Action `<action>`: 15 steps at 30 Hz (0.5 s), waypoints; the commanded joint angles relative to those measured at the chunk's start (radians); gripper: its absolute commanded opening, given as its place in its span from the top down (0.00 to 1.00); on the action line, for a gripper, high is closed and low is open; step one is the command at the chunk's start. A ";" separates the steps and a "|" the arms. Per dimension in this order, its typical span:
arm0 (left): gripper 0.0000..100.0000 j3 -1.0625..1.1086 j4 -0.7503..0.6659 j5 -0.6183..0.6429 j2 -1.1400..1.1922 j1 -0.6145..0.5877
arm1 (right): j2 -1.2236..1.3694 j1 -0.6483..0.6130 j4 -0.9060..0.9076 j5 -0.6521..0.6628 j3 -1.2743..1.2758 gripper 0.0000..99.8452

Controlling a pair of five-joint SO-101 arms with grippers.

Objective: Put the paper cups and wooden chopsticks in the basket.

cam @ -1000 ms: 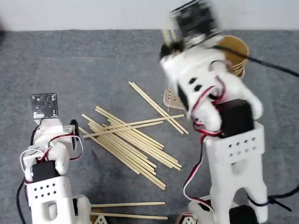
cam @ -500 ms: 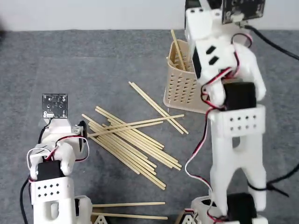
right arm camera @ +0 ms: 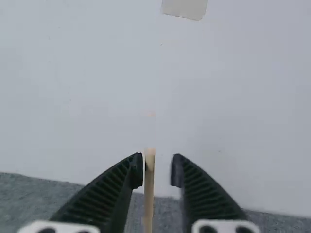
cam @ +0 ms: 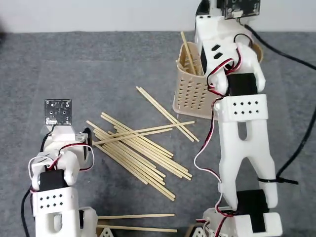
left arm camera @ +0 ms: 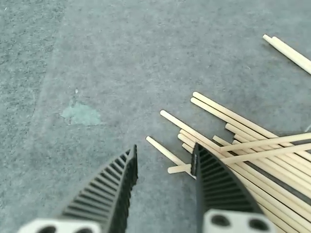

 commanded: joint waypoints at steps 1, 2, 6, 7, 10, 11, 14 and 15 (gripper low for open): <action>0.80 -0.033 -0.023 -0.006 -0.021 0.009 | -0.021 0.004 0.071 0.014 -0.011 0.76; 0.78 -0.042 -0.021 -0.006 -0.020 0.009 | -0.022 0.004 0.093 0.031 -0.011 0.78; 0.77 -0.096 -0.017 -0.038 -0.015 0.008 | -0.081 0.004 0.203 0.046 -0.011 0.90; 0.77 -0.110 -0.011 -0.052 -0.014 0.008 | -0.102 0.004 0.240 0.048 -0.011 0.95; 0.77 -0.166 0.038 -0.087 -0.014 0.009 | -0.179 0.001 0.400 0.043 -0.005 0.98; 0.77 -0.193 0.060 -0.104 -0.012 0.014 | -0.199 0.001 0.469 0.043 -0.005 0.97; 0.77 -0.269 0.150 -0.164 -0.008 0.055 | -0.245 -0.015 0.684 0.043 -0.003 0.97; 0.77 -0.303 0.192 -0.183 0.006 0.080 | -0.252 -0.021 0.760 0.043 -0.003 0.97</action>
